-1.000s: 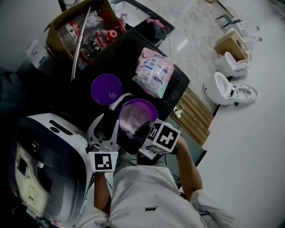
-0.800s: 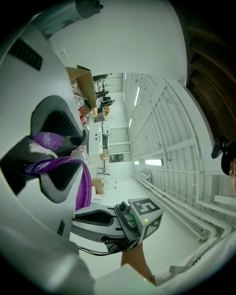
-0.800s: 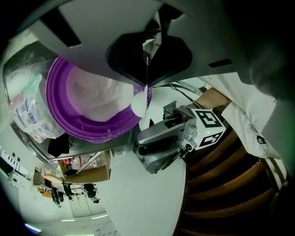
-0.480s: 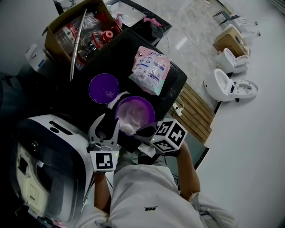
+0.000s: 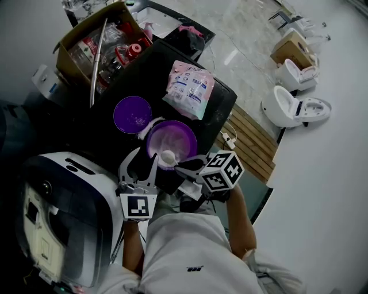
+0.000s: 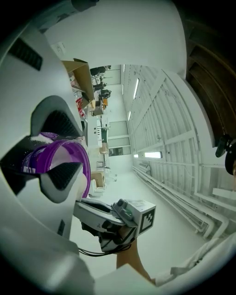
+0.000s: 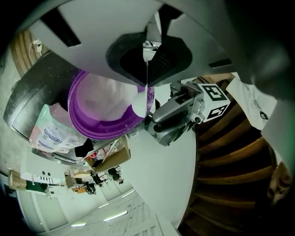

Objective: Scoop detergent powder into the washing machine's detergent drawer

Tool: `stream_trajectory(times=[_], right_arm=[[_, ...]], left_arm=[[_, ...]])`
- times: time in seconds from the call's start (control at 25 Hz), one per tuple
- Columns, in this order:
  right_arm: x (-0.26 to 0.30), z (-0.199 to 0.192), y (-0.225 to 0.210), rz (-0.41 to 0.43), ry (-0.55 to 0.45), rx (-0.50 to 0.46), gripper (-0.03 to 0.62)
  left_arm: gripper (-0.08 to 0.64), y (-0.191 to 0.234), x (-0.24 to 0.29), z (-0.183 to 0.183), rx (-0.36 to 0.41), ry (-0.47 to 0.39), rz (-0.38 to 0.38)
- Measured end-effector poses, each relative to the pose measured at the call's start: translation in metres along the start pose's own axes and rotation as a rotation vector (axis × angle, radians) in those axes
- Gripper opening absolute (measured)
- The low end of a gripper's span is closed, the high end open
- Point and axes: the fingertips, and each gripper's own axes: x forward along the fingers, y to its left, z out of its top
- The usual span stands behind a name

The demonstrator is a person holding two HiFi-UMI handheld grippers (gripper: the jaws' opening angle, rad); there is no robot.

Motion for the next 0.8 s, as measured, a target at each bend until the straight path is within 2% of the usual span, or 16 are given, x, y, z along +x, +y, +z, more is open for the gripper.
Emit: stream_trajectory(times=[0.4, 0.8], right_arm=[[-0.005, -0.006, 0.003, -0.055, -0.132, 0.066, 0.008], [-0.011, -0.015, 0.007, -0.029, -0.226, 0.142, 0.008]], left_arm=[[0.185, -0.022, -0.015, -0.003, 0.016, -0.003, -0.043], [0.181, -0.039, -0.027, 0.002, 0.018, -0.017, -0.043]])
